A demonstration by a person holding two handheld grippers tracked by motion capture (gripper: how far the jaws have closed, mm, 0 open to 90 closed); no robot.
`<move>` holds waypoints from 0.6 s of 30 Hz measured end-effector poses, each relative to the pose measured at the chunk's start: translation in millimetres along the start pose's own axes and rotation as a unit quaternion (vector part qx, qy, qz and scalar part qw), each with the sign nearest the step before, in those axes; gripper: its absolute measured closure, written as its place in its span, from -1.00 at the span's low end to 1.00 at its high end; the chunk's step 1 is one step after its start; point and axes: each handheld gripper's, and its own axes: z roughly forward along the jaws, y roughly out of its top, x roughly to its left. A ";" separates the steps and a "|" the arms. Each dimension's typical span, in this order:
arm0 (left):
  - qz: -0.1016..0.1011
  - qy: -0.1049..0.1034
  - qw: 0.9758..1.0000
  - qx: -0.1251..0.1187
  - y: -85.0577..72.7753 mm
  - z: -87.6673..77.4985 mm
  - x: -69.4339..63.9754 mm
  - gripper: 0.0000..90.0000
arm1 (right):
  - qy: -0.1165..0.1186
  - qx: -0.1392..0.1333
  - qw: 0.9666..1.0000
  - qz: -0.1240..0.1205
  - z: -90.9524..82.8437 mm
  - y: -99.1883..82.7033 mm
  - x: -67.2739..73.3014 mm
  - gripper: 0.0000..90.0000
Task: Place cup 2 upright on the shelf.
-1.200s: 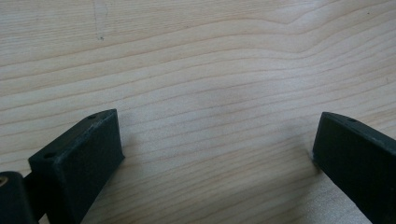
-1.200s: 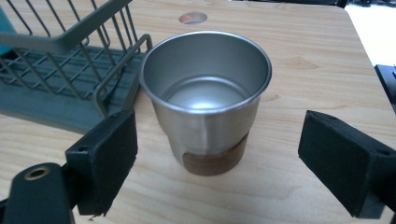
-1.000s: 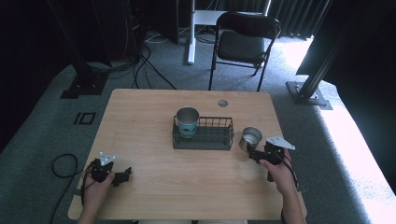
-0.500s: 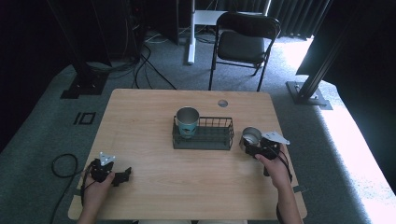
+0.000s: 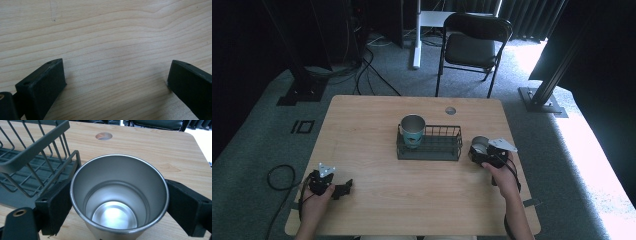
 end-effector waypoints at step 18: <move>0.000 0.000 1.000 0.000 0.0 0.0 0.0 -0.95 | 0.002 0.017 1.000 0.002 4.2 4.2 0.3 -0.71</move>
